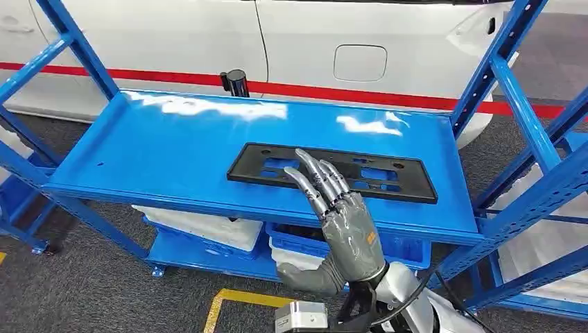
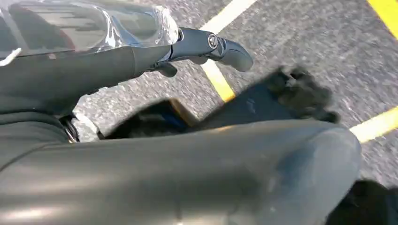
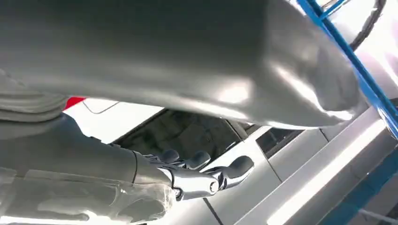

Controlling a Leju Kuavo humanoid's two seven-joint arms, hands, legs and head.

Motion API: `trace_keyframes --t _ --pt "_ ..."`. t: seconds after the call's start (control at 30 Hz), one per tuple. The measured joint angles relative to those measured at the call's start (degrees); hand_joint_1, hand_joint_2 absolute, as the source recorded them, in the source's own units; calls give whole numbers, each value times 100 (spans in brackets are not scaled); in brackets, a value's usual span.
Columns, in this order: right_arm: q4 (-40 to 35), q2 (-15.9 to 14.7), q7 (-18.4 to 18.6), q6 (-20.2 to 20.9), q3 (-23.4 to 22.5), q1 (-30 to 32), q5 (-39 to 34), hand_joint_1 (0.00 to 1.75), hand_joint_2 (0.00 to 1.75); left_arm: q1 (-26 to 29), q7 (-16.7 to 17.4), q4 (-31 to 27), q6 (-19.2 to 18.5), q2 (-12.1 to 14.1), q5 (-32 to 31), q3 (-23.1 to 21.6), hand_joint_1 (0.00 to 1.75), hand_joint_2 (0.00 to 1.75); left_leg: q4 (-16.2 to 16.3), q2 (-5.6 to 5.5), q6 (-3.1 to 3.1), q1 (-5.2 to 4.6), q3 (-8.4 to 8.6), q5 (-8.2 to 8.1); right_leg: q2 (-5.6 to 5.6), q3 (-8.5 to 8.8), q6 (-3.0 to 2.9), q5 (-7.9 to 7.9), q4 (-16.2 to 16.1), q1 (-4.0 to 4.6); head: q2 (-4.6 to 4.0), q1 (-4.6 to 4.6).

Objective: Take the parts from the cabinet and place them on the table.

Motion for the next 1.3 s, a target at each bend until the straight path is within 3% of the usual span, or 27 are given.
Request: trace_keyframes --t 0.07,0.1,0.23,0.27,0.3,0.33,0.4,0.43,0.47,0.53,0.57,0.6,0.63,0.67,0.73,0.77,0.8,0.83,0.9,0.93,0.97,1.0,1.07,1.1,1.13,1.23,1.3 --pt "-76 20 0 89 0 15 -2 0 0 0 0 9 13 40 70 0 0 0 -1169 12 12 8 550 515 3 41 35 -22 1 -5 0 0" --pt "-112 22 0 162 0 17 -4 0 0 1 -2 9 15 44 105 0 0 0 -1491 27 28 -10 662 570 6 44 73 -44 20 38 0 -2" --pt "-223 11 68 524 7 50 -61 0 0 122 -98 11 18 37 254 0 0 0 -1489 12 203 -62 670 619 10 63 191 -55 1 19 0 13" --pt "-256 -9 85 566 4 67 -70 0 0 147 -107 11 20 35 264 0 0 0 -1521 22 255 -23 696 657 10 43 219 -95 58 -5 2 13" --pt "-284 -30 105 601 4 70 -85 0 0 169 -124 11 7 35 248 0 0 0 -1519 22 268 -24 698 658 9 -23 244 -232 238 -8 0 24" --pt "-308 -53 133 663 4 74 -103 0 0 186 -164 13 -116 7 54 26 0 0 -1518 26 299 -23 700 656 9 -207 260 -481 640 -10 2 31" --pt "-352 -101 263 914 11 126 -144 0 0 250 -177 24 -578 -114 -1190 473 0 0 -1515 28 313 -33 698 648 8 -693 299 -923 1670 -17 0 31" --pt "-383 -155 355 1021 13 173 -171 0 0 295 -148 24 -720 -177 -2166 867 0 0 -1515 25 318 -36 701 644 8 -822 306 -965 1930 -15 0 33" --pt "-420 -212 452 1115 15 213 -179 0 0 342 -94 26 -787 -240 -3542 1453 0 0 -1515 22 317 -34 707 642 8 -820 304 -879 1895 -15 0 33" --pt "-481 -286 575 1204 22 245 -188 0 0 390 30 28 -874 -343 -6029 2436 0 0 -1515 14 310 -28 728 636 8 -446 280 -456 1120 -15 0 42" --pt "-511 -325 627 1209 22 257 -186 0 175 398 87 37 -885 -378 -6939 2775 0 0 -1515 13 297 -27 743 627 8 -139 260 -213 531 -16 2 42" --pt "-542 -361 669 1209 22 276 -184 0 175 405 142 53 -907 -404 -7598 3079 0 0 -1514 14 278 -33 749 616 8 100 231 -115 81 -15 0 44" --pt "-562 -380 717 1206 31 301 -168 0 175 417 208 66 -929 -437 -8002 3417 0 0 -1499 14 237 -81 740 585 9 107 203 -113 19 24 2 41" --pt "-573 -396 769 1187 39 329 -160 0 175 433 240 68 -957 -470 -7990 3667 0 0 -1508 18 218 -78 739 587 11 93 188 -111 25 26 0 39" --pt "-573 -439 866 1134 55 396 -162 0 175 474 343 72 -1038 -555 -7145 4134 0 0 -1530 19 160 -53 750 587 10 89 125 -115 23 44 2 37" --pt "-573 -450 876 1097 65 400 -164 0 175 492 385 72 -1069 -594 -6628 4362 0 0 -1486 18 121 -49 729 553 2 96 67 -73 -16 1 0 42" --pt "-568 -468 896 1067 74 399 -168 0 175 505 393 72 -1080 -627 -6385 4550 0 0 -1340 22 97 -33 677 442 -8 99 54 -71 -18 4 0 31" --pt "-564 -472 907 1042 81 405 -170 0 175 510 396 74 -1093 -653 -6308 4717 0 0 -967 20 79 -30 513 203 -11 96 22 -75 -17 3 0 17" --pt "-553 -476 907 1038 109 436 -170 0 175 521 413 83 -1115 -688 -6227 5010 0 0 65 21 48 -27 28 -258 -15 90 9 -81 -14 11 0 15" --pt "-538 -485 907 1038 122 450 -173 0 175 530 459 98 -1132 -697 -6210 5131 0 0 398 21 42 -27 -138 -338 -15 90 9 -82 -13 13 0 15" --pt "-522 -496 907 1038 138 453 -175 0 175 547 509 105 -1163 -715 -6194 5255 0 0 455 22 41 -26 -183 -284 -13 94 9 -84 -12 13 0 15" --pt "-494 -507 907 1034 153 451 -177 0 175 564 560 105 -1183 -719 -6188 5358 0 0 224 22 42 -26 -93 -117 -7 100 9 -88 -12 12 0 15" --pt "-420 -522 905 1014 186 433 -157 0 175 568 647 107 -1209 -745 -6170 5556 0 0 -857 24 71 -26 404 419 1 125 25 -100 -10 11 0 13" --pt "-363 -527 892 994 201 401 -144 0 175 561 686 107 -1224 -756 -6170 5637 0 0 -1357 29 101 -28 636 602 1 131 38 -106 -11 12 0 13" --pt "-271 -533 865 966 216 347 -116 0 175 555 715 111 -1237 -776 -6173 5722 0 0 -1488 25 128 -73 663 609 10 124 72 -128 10 64 2 13" --pt "89 -549 809 857 288 170 -103 0 175 572 798 116 -1259 -815 -6196 5884 0 0 -1484 17 211 -94 649 618 7 133 154 -122 -15 41 2 22" --pt "334 -549 765 761 332 71 -140 0 175 568 802 118 -1257 -839 -6210 5963 0 0 -1539 16 291 -52 683 677 7 104 212 -216 106 9 0 22"
